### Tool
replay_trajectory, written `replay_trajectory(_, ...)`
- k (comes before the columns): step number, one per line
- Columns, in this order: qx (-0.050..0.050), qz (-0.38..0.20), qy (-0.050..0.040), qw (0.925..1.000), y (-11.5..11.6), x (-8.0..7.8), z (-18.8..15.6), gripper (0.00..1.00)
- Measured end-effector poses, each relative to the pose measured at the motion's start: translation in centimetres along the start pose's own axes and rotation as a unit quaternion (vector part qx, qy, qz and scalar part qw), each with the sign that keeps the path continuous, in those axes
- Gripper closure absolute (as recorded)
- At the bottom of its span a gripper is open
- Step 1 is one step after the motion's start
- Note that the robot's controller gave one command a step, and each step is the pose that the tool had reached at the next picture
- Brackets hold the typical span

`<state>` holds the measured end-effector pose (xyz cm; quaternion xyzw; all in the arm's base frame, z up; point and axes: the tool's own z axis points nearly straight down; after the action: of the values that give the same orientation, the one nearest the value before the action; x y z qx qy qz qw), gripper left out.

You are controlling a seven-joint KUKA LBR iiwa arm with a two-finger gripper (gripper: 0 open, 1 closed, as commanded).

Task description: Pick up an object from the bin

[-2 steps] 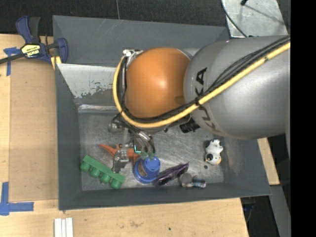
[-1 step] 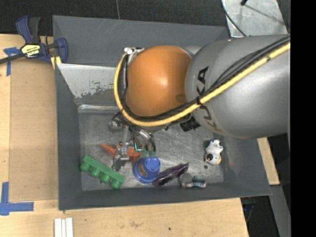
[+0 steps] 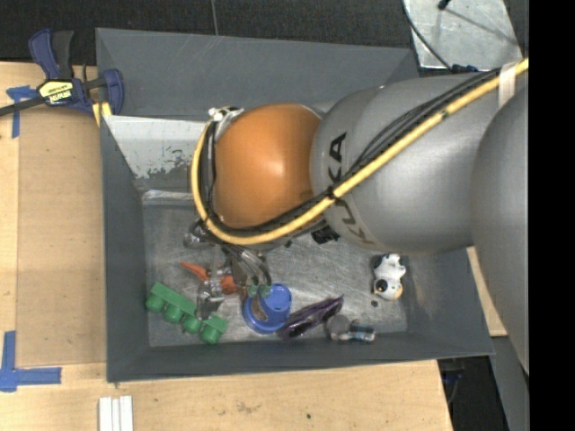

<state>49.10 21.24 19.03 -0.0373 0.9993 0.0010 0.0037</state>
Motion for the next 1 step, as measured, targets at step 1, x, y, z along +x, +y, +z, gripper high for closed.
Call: replay_trajectory(1,0.0,-0.047,-0.0002,0.9989,-0.32,-4.95,4.82,0.0)
